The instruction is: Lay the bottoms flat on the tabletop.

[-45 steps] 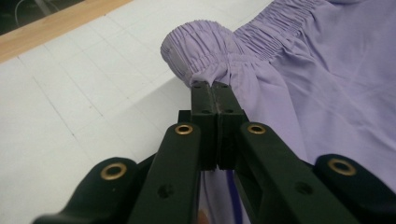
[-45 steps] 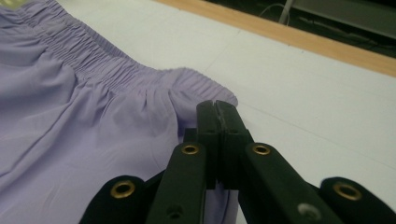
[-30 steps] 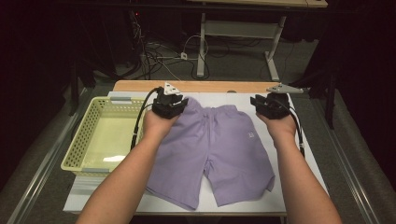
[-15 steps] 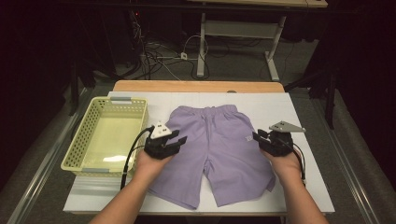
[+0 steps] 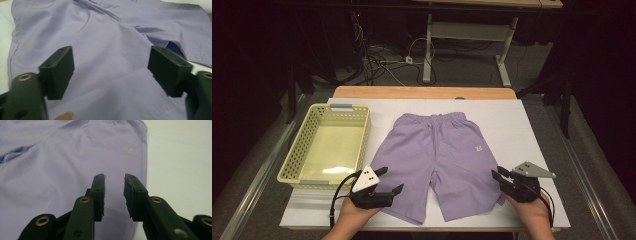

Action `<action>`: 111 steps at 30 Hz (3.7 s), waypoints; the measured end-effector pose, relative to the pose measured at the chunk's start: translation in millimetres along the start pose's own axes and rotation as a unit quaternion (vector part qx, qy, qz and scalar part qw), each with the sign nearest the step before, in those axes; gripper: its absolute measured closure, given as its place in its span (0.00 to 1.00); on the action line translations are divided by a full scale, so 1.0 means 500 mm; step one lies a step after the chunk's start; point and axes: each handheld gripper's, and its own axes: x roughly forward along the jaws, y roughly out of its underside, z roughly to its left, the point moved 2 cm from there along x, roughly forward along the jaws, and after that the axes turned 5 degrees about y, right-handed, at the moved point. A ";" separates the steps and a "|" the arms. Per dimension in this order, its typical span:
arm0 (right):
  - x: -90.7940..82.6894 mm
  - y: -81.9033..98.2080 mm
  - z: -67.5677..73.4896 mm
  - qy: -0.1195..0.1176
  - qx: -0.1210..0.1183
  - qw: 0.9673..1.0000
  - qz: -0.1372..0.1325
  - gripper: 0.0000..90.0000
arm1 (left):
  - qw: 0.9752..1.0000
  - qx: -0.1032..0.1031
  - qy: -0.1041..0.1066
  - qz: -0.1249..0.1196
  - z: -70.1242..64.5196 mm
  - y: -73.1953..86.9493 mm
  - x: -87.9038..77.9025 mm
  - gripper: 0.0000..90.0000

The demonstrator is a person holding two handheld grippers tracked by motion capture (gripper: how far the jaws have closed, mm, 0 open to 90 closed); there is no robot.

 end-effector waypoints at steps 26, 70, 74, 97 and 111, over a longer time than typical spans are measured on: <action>-0.054 0.114 0.041 -0.001 -0.013 0.999 0.034 0.80 | 1.000 0.022 0.021 0.006 -0.001 0.013 0.028 0.00; -0.018 0.067 0.277 -0.164 -0.107 0.981 0.017 0.72 | 0.999 0.025 0.022 0.013 -0.002 0.013 0.031 0.00; -0.006 0.074 0.297 -0.148 -0.137 0.979 0.028 0.72 | 0.999 0.027 0.023 0.015 -0.002 0.012 0.031 0.00; -0.039 0.060 0.274 -0.151 -0.122 0.981 -0.010 0.79 | 0.993 0.078 0.078 0.032 -0.101 0.005 0.022 0.40; -0.060 0.067 0.215 -0.129 -0.086 0.988 -0.027 0.74 | 0.980 0.122 0.106 0.112 -0.185 0.040 0.073 0.74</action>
